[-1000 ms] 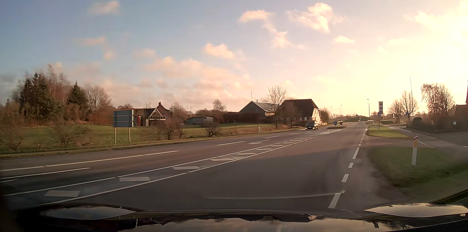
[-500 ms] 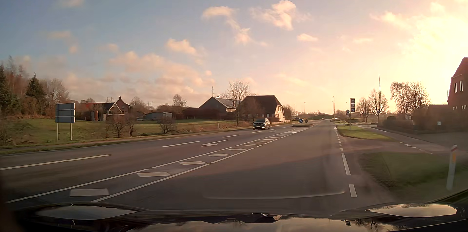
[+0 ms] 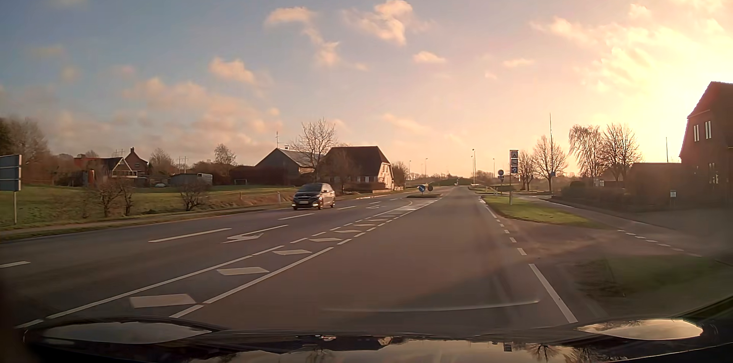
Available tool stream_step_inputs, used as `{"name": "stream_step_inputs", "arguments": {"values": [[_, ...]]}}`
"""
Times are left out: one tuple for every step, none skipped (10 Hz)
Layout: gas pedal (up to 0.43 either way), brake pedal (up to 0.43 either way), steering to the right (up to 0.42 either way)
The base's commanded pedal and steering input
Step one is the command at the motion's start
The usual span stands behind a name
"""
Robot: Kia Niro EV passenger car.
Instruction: Follow the waypoints while adhering to traffic rules and regulations
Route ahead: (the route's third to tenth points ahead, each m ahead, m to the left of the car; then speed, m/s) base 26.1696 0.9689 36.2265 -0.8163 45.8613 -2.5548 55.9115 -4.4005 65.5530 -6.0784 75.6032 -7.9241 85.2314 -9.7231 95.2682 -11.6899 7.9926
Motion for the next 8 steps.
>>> {"name": "stream_step_inputs", "arguments": {"values": [[0.280,0.000,0.090],[0.280,0.000,0.083],[0.280,0.000,0.076],[0.280,0.000,0.068],[0.280,0.000,0.059],[0.280,0.000,0.052],[0.280,0.000,0.047],[0.280,0.000,0.041]]}}
